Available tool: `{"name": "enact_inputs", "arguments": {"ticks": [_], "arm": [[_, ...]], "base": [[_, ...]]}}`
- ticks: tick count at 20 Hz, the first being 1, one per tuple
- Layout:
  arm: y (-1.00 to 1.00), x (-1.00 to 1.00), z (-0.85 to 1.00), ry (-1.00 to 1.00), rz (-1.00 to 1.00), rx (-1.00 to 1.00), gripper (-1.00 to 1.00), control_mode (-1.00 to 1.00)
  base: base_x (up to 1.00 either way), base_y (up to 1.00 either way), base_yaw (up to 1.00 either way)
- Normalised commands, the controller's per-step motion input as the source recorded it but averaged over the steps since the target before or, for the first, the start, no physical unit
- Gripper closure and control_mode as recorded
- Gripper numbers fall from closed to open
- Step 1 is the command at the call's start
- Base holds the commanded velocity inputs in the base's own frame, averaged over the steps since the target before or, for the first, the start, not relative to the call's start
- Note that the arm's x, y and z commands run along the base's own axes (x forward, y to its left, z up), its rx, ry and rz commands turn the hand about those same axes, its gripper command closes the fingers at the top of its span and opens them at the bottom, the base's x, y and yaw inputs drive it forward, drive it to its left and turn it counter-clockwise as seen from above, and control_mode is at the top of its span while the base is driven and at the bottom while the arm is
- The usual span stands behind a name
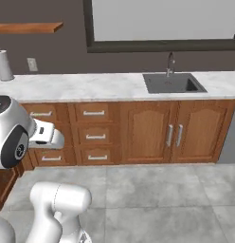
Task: Four empty soda cans are scattered around the kitchen. Gather all the cans and cluster them next to the stove for recycling.
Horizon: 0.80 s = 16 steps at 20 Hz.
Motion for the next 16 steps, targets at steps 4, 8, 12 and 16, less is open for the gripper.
{"name": "enact_inputs", "arguments": {"ticks": [4,8,12,16], "arm": [[0.00,0.00,0.00,0.00,0.00,0.00,-1.00,1.00],[0.00,0.00,0.00,0.00,0.00,0.00,-1.00,1.00],[0.00,0.00,0.00,0.00,0.00,0.00,-1.00,1.00],[0.00,0.00,0.00,0.00,0.00,0.00,-1.00,1.00]], "base": [[0.00,0.00,-0.50],[0.00,0.00,-0.50],[0.00,-0.01,-0.49],[0.30,0.00,-0.36]]}}
